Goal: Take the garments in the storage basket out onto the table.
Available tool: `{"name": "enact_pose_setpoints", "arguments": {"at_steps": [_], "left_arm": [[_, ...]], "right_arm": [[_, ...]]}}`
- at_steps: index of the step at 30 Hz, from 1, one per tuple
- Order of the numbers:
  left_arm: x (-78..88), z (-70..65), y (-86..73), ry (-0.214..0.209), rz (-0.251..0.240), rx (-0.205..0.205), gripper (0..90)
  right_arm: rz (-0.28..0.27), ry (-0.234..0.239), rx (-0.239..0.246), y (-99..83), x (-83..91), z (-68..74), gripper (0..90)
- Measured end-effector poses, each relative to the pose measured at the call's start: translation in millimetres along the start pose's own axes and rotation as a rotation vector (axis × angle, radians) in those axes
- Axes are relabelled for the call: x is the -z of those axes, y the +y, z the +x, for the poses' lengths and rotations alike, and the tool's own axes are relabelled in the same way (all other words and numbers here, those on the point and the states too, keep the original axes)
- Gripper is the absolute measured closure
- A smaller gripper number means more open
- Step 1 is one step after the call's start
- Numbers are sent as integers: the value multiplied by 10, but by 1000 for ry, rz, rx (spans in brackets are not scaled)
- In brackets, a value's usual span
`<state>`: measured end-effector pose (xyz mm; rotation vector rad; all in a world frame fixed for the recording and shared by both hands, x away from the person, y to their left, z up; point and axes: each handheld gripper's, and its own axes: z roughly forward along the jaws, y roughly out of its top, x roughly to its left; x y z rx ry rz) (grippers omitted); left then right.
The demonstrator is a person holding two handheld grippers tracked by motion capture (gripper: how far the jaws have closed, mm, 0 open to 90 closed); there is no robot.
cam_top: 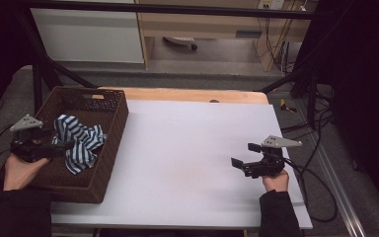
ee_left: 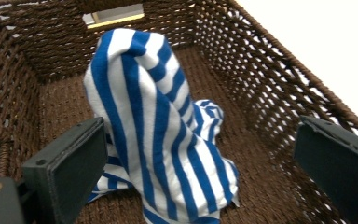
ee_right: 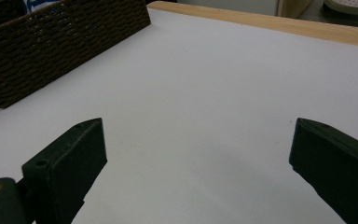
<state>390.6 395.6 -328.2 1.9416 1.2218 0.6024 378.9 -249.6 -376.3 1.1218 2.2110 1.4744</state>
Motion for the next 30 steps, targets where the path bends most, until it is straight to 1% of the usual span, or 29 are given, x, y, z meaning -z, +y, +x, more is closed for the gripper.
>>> {"name": "enact_pose_setpoints", "arguments": {"at_steps": [7, 9, 11, 12, 13, 16, 20, 22, 25, 26, 28, 30], "left_arm": [[-124, 40, 15, 18, 32, 3, 37], [-155, 45, 27, 28, 38, 4, 45], [-181, 54, 41, 50, 33, -2, 52], [-190, 56, 44, 59, 41, 2, 60], [-212, 64, 48, 73, 44, 5, 72], [-248, 75, 53, 82, 51, 3, 101], [-323, 101, 55, 106, 76, 9, 151], [-363, 113, 54, 114, 96, 8, 162], [-404, 129, 55, 119, 114, 15, 192], [-417, 129, 52, 120, 120, 12, 213], [-428, 128, 49, 126, 122, 6, 253], [-433, 130, 45, 122, 120, 10, 297]], "right_arm": [[4, -2, -1, -3, -8, 3, 43], [7, -1, 0, -3, -10, 3, 43], [6, -1, 1, -3, -12, 3, 43], [6, -2, 0, -4, -13, 4, 43], [7, -1, 2, -4, -13, 3, 43], [7, -1, 4, -5, -20, 4, 43], [12, 1, 4, -8, -28, 6, 44], [10, 1, 5, -8, -26, 5, 44], [11, 0, 4, -8, -27, 5, 44], [12, 0, 3, -8, -27, 6, 44], [10, 2, 4, -8, -28, 7, 44], [10, 0, 4, -8, -27, 5, 44]]}}
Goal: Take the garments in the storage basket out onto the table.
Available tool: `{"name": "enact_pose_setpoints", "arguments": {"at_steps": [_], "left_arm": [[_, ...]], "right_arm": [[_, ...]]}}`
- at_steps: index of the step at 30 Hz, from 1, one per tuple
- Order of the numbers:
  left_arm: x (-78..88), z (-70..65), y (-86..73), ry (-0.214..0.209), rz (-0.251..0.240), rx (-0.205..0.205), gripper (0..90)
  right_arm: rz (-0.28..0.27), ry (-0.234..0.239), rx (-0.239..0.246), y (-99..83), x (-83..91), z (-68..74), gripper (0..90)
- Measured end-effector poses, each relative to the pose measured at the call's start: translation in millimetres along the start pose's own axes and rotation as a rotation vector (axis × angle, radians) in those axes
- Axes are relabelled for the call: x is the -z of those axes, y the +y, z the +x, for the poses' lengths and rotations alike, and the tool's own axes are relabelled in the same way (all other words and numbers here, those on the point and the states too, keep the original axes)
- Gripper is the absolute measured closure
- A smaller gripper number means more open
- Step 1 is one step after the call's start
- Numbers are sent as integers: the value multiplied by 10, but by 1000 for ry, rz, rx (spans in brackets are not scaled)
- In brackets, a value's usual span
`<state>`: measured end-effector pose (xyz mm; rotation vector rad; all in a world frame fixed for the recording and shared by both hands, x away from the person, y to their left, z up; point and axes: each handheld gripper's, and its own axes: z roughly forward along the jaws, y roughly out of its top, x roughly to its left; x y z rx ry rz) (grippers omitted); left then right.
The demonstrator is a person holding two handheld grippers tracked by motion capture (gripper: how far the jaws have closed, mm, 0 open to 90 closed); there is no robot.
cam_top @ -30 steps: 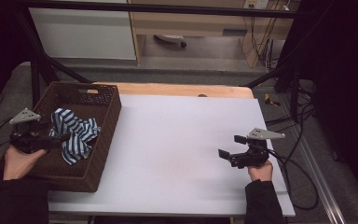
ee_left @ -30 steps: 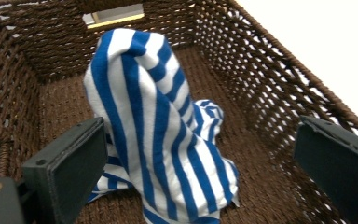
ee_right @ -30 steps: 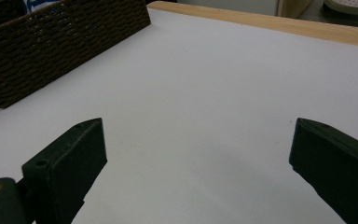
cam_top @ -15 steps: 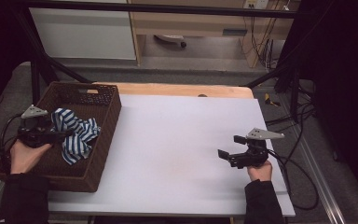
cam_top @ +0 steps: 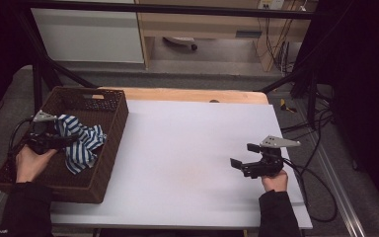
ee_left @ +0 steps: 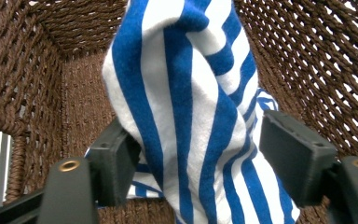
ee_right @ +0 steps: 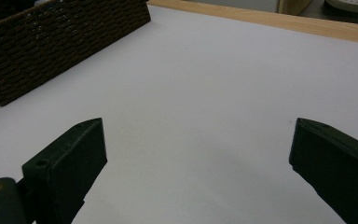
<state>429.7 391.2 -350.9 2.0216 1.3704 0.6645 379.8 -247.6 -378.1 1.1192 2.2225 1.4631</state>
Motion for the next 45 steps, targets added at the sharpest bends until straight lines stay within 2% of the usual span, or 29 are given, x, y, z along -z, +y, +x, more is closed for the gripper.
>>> {"name": "enact_pose_setpoints", "arguments": {"at_steps": [11, 19, 27, 33, 41, 45], "left_arm": [[-40, 8, -11, -11, -4, 5, 450], [-34, -4, -12, -13, 2, -13, 559], [-16, -33, 7, -11, 32, -37, 696], [9, -30, 16, -20, 45, -25, 755], [55, -31, 10, -36, 49, -6, 781], [91, -40, -13, -28, 34, 1, 794]], "right_arm": [[2, 0, 0, -2, -5, 2, 44], [1, 0, 0, -1, -1, 1, 44], [0, 0, 1, -1, 0, 2, 44], [0, 0, 1, -1, 0, 2, 44], [-1, 1, 0, 0, 2, 2, 44], [1, 1, 0, 0, 0, 3, 44]]}}
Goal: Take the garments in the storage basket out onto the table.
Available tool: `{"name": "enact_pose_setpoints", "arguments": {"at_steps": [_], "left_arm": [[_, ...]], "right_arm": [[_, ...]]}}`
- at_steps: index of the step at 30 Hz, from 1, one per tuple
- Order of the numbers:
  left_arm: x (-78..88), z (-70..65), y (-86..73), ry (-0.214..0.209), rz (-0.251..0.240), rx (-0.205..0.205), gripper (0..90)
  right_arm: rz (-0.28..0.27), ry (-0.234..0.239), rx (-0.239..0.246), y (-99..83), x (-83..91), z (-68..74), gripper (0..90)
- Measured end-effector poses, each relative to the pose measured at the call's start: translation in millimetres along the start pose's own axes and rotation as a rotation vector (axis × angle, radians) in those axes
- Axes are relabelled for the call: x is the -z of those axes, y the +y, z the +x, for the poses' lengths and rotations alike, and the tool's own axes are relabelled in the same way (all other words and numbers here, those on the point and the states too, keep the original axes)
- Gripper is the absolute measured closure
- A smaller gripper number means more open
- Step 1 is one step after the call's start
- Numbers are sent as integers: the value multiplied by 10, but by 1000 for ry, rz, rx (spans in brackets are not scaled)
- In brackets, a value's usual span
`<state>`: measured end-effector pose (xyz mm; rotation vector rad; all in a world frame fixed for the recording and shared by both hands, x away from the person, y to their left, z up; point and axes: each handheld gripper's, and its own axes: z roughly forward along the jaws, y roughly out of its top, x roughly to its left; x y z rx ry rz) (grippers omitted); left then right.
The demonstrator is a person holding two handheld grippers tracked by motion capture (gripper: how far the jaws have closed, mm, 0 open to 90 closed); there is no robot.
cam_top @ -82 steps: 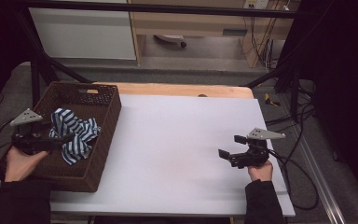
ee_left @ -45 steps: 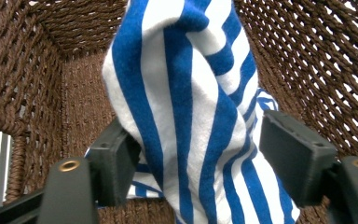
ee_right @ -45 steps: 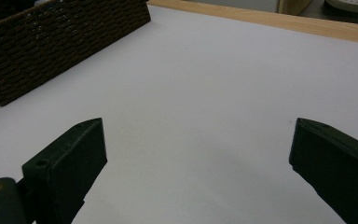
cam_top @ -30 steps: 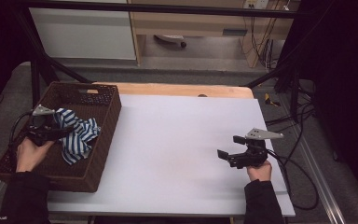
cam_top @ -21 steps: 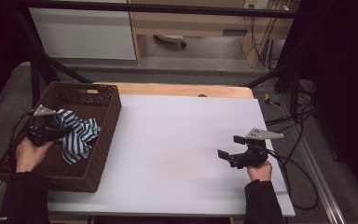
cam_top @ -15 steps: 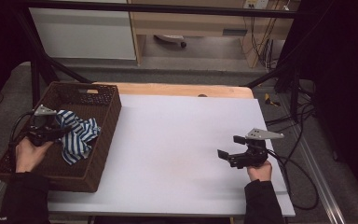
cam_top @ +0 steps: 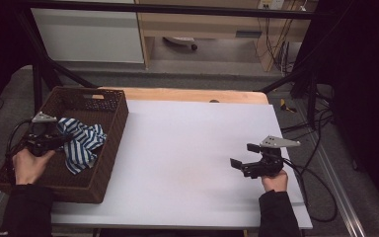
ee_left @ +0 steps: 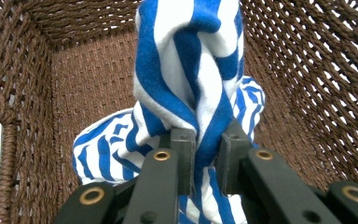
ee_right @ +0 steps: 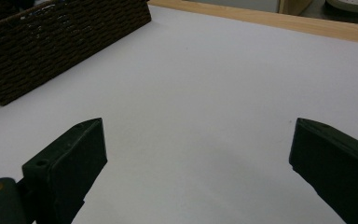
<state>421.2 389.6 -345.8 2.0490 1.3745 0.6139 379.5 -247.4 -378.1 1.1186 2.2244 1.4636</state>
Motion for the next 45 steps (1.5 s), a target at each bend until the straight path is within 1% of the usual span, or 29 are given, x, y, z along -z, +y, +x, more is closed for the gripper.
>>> {"name": "enact_pose_setpoints", "arguments": {"at_steps": [4, 14, 22, 26, 32, 45], "left_arm": [[22, 8, -29, -5, -10, 15, 800], [47, 5, -13, -30, -18, 48, 810], [87, 7, 6, -39, -27, 58, 816], [136, 18, 16, -40, -31, 60, 816], [221, 23, 46, -44, -34, 50, 817], [342, 22, 94, -62, -46, 51, 818]], "right_arm": [[1, 0, 0, 0, -3, 0, 44], [-5, -1, -1, 3, 8, -2, 44], [-5, 0, -1, 4, 7, -1, 44], [-6, 1, -2, 5, 8, 0, 44], [-5, 1, -2, 8, 8, 3, 44], [-8, 2, -4, 9, 11, 2, 44]]}}
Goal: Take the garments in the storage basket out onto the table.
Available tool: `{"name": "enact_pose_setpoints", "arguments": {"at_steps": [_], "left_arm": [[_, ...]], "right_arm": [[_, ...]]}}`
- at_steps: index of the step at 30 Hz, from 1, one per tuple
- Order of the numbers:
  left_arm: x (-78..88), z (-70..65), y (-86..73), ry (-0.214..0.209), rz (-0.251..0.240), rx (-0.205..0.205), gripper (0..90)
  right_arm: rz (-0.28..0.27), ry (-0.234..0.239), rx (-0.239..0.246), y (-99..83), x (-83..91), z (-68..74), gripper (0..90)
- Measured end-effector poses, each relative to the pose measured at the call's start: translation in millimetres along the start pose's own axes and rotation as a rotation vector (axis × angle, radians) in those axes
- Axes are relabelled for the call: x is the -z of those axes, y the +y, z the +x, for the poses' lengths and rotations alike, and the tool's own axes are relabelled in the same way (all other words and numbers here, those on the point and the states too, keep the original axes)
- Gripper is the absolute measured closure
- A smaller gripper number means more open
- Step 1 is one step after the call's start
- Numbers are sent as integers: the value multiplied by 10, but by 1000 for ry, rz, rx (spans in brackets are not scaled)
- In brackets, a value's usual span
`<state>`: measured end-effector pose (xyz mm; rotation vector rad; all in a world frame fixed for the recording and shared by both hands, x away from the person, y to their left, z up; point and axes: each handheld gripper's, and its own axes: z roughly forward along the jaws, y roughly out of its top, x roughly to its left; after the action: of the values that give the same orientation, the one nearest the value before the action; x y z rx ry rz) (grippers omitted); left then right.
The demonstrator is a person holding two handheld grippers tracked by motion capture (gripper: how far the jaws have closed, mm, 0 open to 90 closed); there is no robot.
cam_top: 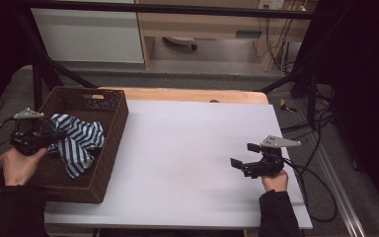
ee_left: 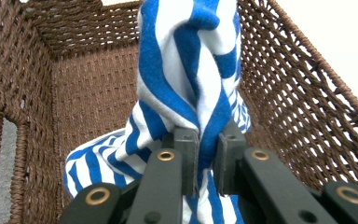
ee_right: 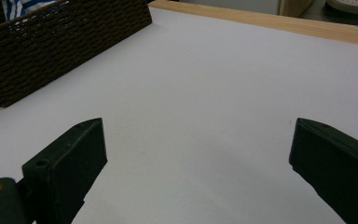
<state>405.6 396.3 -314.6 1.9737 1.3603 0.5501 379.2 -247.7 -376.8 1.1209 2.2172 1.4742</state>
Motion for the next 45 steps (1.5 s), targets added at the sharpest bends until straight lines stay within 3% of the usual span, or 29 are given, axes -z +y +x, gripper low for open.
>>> {"name": "enact_pose_setpoints", "arguments": {"at_steps": [13, 45], "left_arm": [[116, 1, 61, -22, 2, -4, 818], [425, -92, 307, -51, -15, -67, 819]], "right_arm": [[-1, 2, 0, 1, 1, 2, 44], [-2, 3, 6, 5, 4, 3, 44]]}}
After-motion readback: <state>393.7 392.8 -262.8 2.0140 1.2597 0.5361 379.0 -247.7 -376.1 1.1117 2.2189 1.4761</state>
